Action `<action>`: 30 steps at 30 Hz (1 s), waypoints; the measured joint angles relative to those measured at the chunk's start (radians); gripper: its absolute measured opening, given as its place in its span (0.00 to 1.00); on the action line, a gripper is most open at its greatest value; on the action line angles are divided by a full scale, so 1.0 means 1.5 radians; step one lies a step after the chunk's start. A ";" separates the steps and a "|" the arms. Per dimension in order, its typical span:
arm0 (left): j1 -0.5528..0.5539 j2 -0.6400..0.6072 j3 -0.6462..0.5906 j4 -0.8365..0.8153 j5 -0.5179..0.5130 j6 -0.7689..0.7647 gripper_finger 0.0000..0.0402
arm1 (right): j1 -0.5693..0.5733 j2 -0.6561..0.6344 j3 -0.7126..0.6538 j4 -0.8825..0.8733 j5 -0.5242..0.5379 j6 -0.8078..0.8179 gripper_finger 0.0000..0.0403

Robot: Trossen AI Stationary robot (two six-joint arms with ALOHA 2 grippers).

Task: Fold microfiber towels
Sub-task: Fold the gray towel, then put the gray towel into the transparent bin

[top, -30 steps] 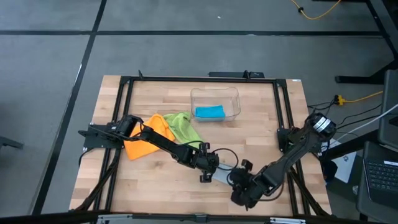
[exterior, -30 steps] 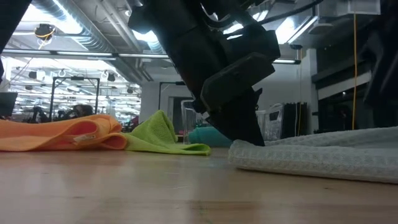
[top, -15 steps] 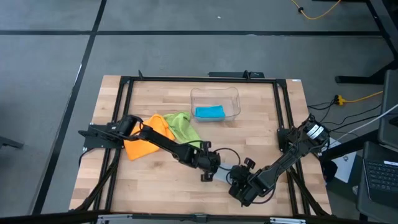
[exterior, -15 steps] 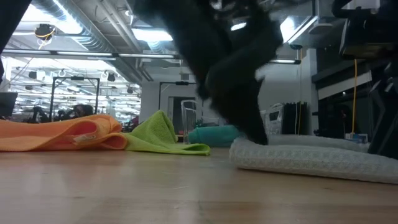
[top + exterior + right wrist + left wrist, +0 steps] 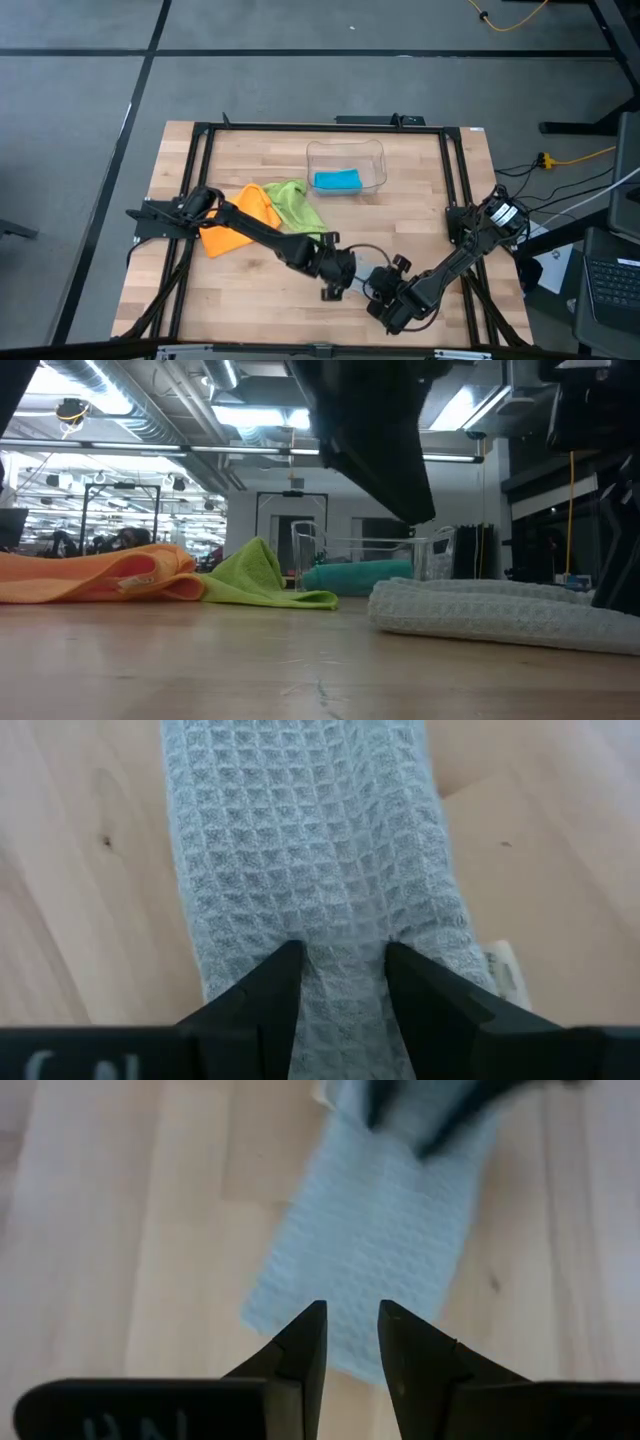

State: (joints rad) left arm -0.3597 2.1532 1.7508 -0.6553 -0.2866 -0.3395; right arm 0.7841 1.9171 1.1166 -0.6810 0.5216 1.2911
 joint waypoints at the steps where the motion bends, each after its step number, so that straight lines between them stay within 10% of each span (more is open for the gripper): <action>1: -0.006 -0.001 0.000 -0.008 -0.002 -0.008 0.21 | 0.002 -0.001 0.014 -0.037 0.007 0.001 0.38; 7: -0.043 -0.046 0.002 -0.105 -0.073 -0.072 0.21 | 0.012 -0.010 0.124 -0.189 0.045 -0.013 0.38; 17: -0.096 -0.130 0.002 -0.336 -0.235 -0.231 0.21 | 0.007 -0.003 0.098 -0.031 -0.027 -0.216 0.40; 30: -0.123 -0.150 0.002 -0.506 -0.263 -0.367 0.21 | -0.033 0.025 0.065 0.011 -0.084 -0.296 0.77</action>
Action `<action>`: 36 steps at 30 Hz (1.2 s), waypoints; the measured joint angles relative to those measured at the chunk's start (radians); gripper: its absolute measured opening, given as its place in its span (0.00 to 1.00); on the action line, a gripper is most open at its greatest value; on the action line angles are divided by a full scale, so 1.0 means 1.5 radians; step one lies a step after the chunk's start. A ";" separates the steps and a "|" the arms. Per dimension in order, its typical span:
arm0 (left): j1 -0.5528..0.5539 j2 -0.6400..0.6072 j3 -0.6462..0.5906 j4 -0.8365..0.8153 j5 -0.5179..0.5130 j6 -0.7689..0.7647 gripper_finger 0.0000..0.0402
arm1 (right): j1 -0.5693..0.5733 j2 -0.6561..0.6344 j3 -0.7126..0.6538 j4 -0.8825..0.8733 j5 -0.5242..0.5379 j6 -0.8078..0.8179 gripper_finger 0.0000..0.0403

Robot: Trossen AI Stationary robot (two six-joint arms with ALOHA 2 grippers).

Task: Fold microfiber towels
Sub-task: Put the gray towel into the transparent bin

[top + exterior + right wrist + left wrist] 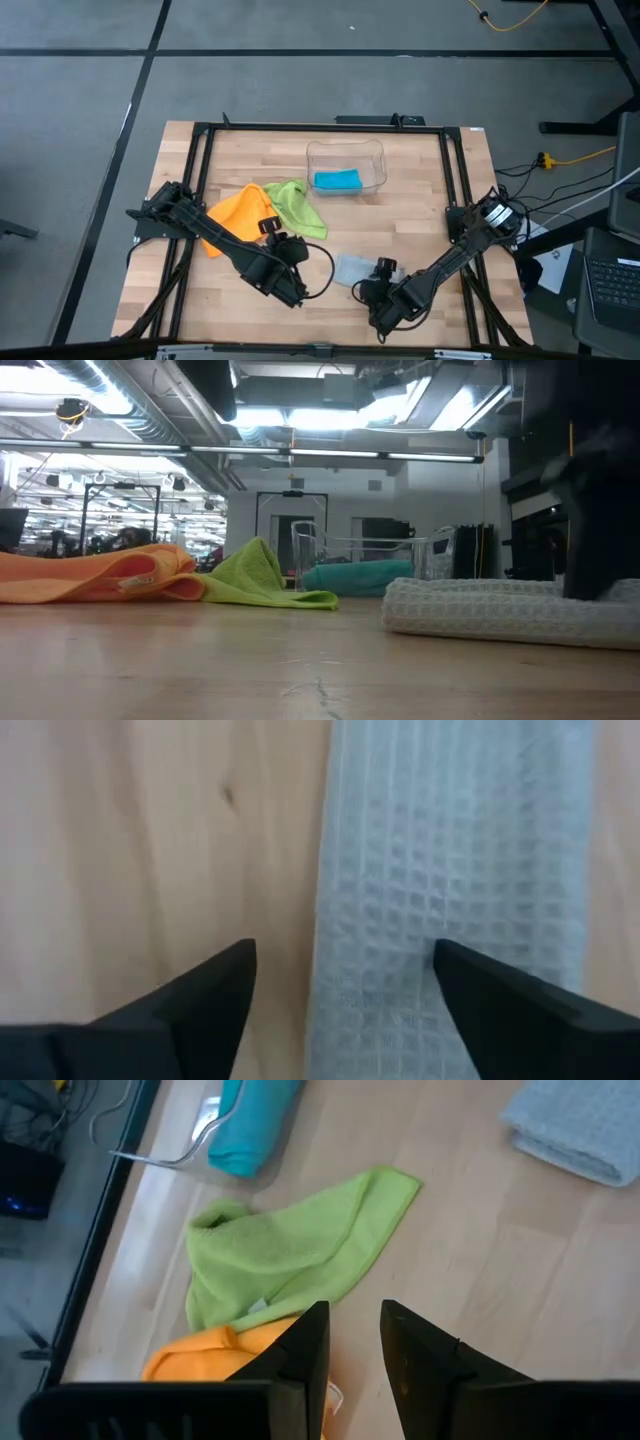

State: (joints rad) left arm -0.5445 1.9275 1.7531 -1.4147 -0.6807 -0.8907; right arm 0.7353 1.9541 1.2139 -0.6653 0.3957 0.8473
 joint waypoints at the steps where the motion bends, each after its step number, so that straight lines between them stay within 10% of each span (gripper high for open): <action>1: 0.000 0.000 0.000 -0.007 -0.005 -0.010 0.21 | -0.003 0.009 0.000 0.001 0.001 -0.008 0.78; 8: -0.019 0.000 0.000 -0.058 -0.009 -0.073 0.21 | -0.021 0.041 0.007 -0.026 0.004 0.026 0.72; 28: -0.125 0.000 0.000 -0.072 -0.042 -0.249 0.21 | -0.069 0.044 0.003 -0.048 0.019 0.020 0.09; 36: -0.150 0.000 0.000 -0.074 -0.020 -0.278 0.21 | -0.068 0.046 0.037 -0.094 0.038 0.002 0.08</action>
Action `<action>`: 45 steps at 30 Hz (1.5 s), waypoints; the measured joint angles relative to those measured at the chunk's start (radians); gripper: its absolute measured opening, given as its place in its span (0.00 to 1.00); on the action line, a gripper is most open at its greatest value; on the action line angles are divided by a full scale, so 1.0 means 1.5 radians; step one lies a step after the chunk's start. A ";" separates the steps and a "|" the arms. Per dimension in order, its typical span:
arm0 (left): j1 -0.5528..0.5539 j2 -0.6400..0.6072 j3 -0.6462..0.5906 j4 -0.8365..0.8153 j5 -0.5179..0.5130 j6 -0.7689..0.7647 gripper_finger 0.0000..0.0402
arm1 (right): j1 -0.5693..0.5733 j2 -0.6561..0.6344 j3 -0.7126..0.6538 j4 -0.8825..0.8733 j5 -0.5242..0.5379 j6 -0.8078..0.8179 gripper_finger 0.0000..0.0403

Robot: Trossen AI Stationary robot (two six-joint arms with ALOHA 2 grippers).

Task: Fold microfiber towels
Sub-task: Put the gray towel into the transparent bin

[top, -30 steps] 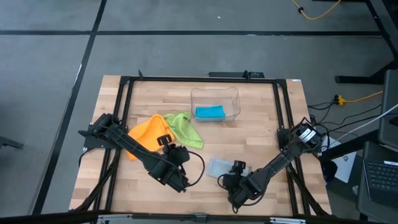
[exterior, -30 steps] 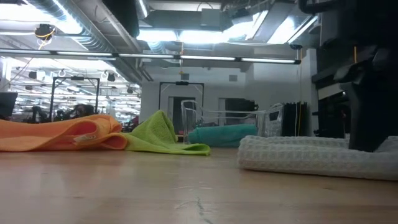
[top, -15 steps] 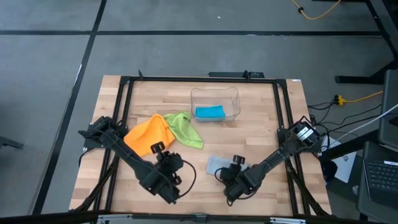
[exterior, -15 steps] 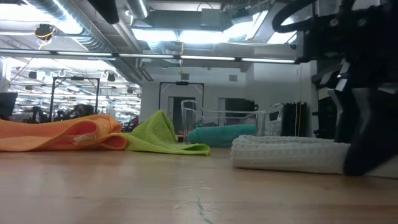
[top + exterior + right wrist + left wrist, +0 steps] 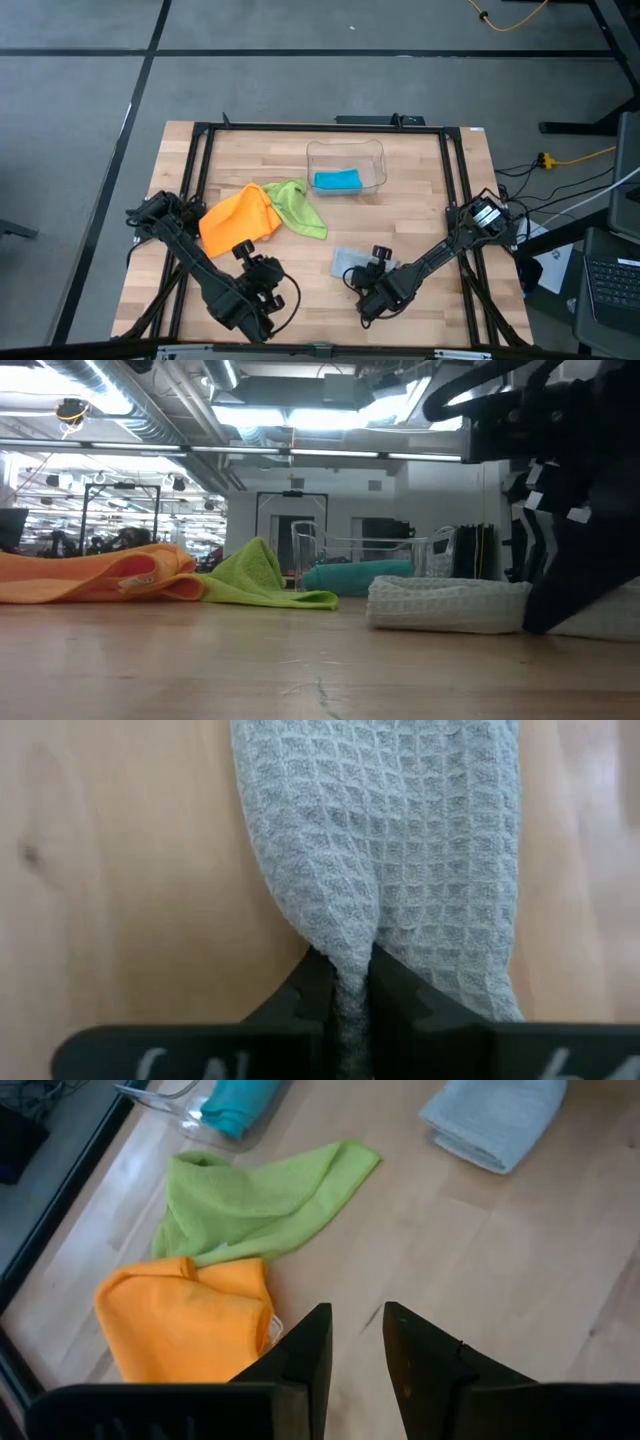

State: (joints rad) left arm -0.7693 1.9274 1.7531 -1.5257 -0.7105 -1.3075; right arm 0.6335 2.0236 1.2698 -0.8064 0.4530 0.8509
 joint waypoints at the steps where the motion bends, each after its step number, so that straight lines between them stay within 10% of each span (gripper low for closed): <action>1: -0.001 0.000 0.000 0.000 0.000 0.000 0.21 | 0.000 -0.001 0.012 -0.027 0.005 -0.006 0.08; 29: -0.005 0.000 0.000 0.000 -0.004 0.014 0.21 | -0.243 -0.017 0.435 -0.457 0.465 -0.406 0.08; 45: -0.005 0.000 -0.024 -0.007 -0.017 0.024 0.21 | -0.565 -0.057 0.444 -0.321 -0.003 -0.819 0.08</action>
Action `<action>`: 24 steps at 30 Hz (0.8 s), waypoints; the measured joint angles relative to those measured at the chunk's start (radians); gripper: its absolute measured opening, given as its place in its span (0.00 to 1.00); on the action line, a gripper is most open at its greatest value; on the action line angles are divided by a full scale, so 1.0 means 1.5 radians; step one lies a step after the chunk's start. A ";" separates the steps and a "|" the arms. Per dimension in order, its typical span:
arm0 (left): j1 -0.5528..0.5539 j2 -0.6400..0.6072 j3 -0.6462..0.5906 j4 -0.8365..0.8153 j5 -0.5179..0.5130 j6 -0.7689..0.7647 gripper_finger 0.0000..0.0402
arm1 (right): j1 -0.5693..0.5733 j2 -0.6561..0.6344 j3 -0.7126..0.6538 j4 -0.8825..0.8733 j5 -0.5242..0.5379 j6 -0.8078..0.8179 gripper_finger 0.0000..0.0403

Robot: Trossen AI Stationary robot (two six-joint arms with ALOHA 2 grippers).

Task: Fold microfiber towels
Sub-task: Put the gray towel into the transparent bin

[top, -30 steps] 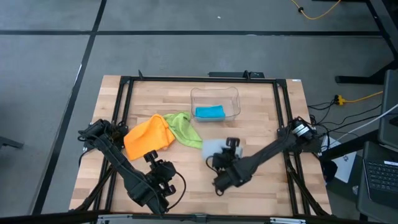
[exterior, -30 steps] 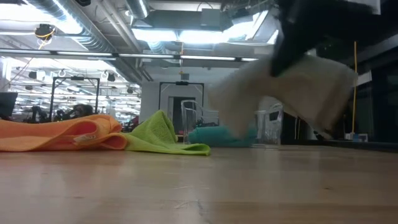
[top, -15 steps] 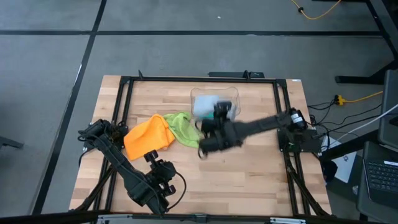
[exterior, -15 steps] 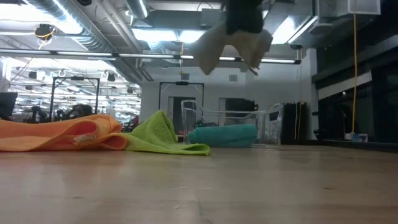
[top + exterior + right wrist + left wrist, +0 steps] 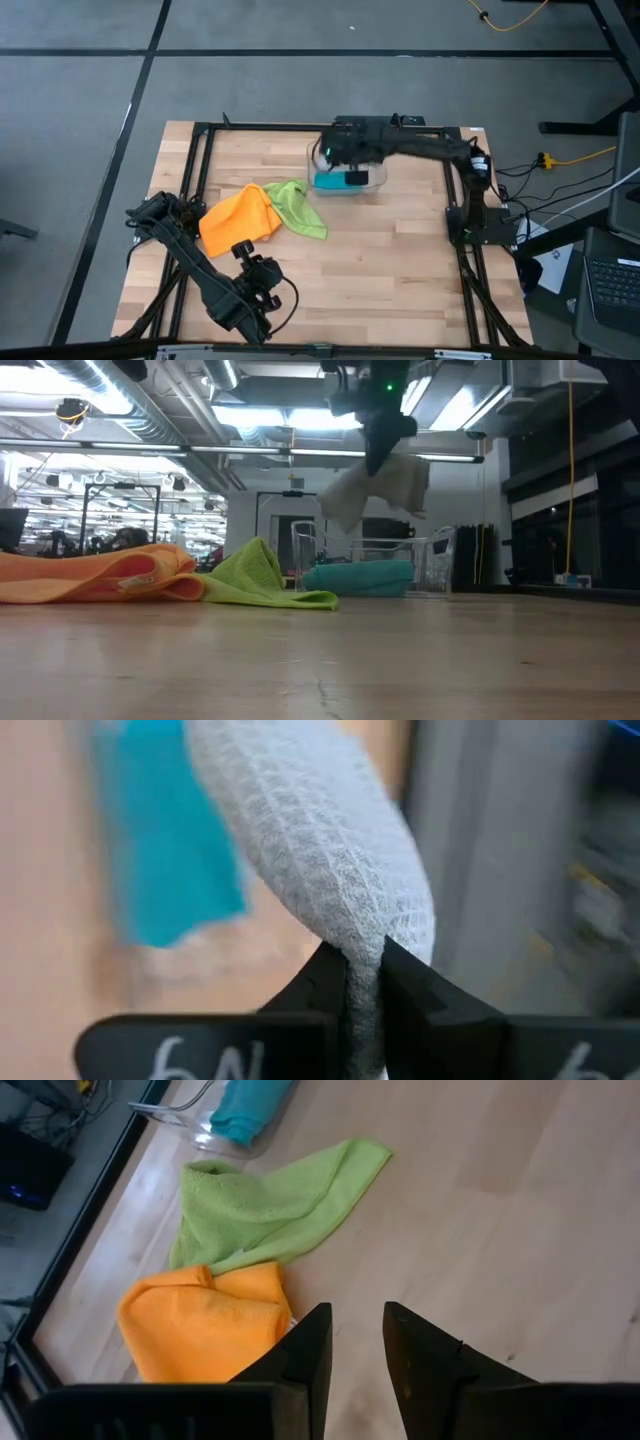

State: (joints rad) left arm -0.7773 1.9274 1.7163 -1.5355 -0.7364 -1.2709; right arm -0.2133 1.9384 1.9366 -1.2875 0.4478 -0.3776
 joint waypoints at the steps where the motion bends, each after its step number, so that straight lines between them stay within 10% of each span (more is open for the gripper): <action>1: 0.000 0.000 -0.002 -0.002 0.000 0.000 0.21 | -0.021 -0.004 0.000 0.015 -0.052 -0.030 0.08; 11: 0.000 0.000 -0.004 -0.009 0.000 0.000 0.21 | -0.172 -0.009 -0.082 0.111 -0.309 -0.124 0.08; 24: 0.000 0.000 -0.004 -0.009 -0.004 0.000 0.21 | -0.104 -0.009 -0.292 0.262 -0.331 -0.138 0.08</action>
State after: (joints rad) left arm -0.7773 1.9274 1.7103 -1.5486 -0.7425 -1.2713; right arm -0.3691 1.9251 1.4983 -0.8944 -0.0488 -0.5854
